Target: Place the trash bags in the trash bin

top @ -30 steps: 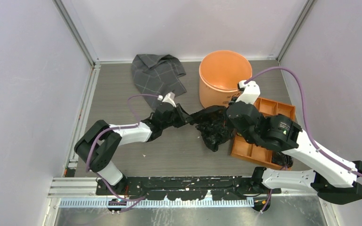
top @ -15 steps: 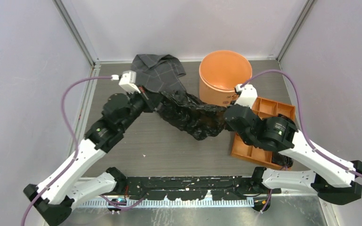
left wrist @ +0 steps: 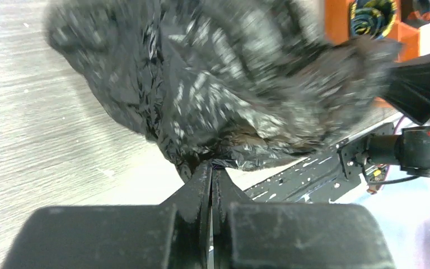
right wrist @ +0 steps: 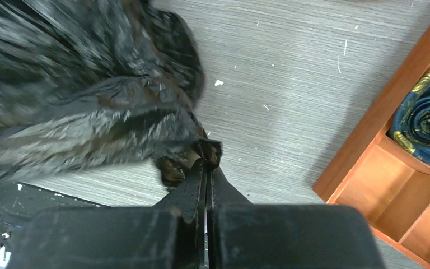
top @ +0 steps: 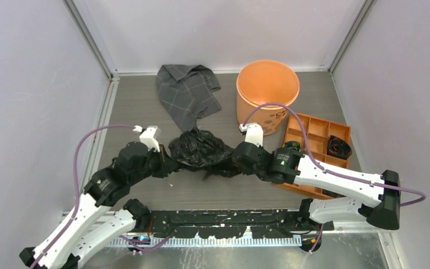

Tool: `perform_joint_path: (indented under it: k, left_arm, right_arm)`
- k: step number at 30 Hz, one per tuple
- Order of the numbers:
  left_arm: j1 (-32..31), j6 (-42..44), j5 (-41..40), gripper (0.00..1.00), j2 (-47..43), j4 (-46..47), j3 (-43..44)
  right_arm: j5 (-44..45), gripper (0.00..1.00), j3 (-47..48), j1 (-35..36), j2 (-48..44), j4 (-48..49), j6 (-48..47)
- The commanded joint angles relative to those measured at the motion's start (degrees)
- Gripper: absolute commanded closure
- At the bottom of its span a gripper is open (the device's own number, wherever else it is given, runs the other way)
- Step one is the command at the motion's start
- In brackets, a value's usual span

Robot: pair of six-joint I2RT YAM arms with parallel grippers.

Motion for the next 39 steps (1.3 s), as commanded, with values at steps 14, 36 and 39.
perform_joint_path:
  k: [14,36,39]
  left_arm:
    - [8.1,9.4,3.5,1.0,39.4,11.5,68.2]
    - [10.1,9.2,-3.3,1.0,11.3,1.6,21.6]
    - [10.2,10.3,-2.4,1.0,11.9,2.3,22.5]
  right_arm:
    - [-9.2,0.99,75.6,-15.9,23.1,5.4,-21.6]
    - [-2.7,0.99,9.2,-8.1,5.0,13.8,-6.8]
    - [-1.5,0.98,8.4,-8.0,4.8,11.1,-7.3]
